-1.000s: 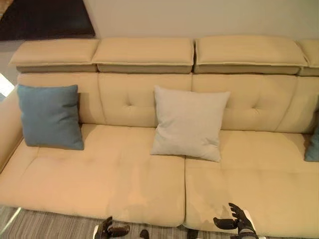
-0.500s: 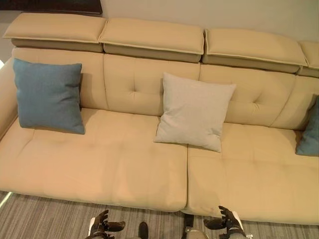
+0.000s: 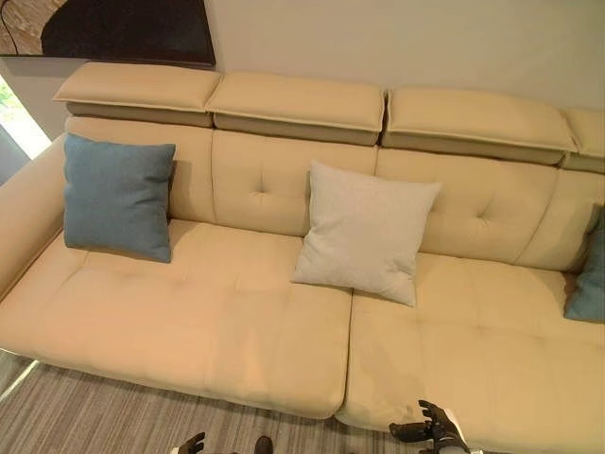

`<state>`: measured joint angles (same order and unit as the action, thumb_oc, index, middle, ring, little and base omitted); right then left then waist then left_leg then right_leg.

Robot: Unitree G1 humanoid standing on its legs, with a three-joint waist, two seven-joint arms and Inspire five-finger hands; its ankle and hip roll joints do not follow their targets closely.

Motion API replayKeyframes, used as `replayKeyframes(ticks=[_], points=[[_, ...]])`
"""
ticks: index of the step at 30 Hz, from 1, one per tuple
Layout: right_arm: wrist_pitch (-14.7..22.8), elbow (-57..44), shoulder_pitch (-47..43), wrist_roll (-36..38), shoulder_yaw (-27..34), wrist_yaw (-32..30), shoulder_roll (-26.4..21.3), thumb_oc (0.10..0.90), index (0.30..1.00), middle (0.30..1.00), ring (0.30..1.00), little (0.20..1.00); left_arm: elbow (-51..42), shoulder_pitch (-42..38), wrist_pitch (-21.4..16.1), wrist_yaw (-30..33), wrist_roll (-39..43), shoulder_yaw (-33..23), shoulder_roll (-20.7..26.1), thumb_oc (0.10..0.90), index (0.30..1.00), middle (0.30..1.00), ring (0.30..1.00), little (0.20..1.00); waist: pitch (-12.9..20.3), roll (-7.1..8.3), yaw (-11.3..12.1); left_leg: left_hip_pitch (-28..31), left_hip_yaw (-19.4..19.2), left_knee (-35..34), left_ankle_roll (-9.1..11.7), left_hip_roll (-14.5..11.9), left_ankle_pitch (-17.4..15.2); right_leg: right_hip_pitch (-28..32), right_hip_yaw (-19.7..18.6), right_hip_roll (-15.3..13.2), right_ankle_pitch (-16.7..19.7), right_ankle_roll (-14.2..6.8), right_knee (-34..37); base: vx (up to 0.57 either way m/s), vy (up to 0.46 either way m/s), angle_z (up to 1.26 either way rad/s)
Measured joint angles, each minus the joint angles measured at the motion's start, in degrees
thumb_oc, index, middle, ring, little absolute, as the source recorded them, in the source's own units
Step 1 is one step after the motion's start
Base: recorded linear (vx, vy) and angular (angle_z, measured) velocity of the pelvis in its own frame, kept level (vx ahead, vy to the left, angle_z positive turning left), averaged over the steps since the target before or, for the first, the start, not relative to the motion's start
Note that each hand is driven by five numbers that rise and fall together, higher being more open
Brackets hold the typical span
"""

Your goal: Pick up all the scattered cushions and arrange them neatly on the sofa.

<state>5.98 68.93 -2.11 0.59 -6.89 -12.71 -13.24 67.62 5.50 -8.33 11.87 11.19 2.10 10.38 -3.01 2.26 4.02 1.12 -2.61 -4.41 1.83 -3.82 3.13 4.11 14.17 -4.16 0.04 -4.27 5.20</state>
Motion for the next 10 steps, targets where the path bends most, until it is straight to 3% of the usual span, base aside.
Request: replayKeyframes(ticks=[10], points=[[-1.10, 0.58, 3.00, -0.08, -0.02, 0.08, -0.04, 0.800, 0.900, 0.900, 0.900, 0.900, 0.05, -1.10, 0.07, -0.31, -0.20, 0.13, 0.04, 0.800, 0.900, 0.900, 0.900, 0.900, 0.80, -1.50, -0.31, 1.92, 0.13, -0.59, 0.17, 0.90, 0.12, 1.67, 0.04, -0.61, 0.26, -0.51, 0.05, 0.00, -0.011, 0.01]])
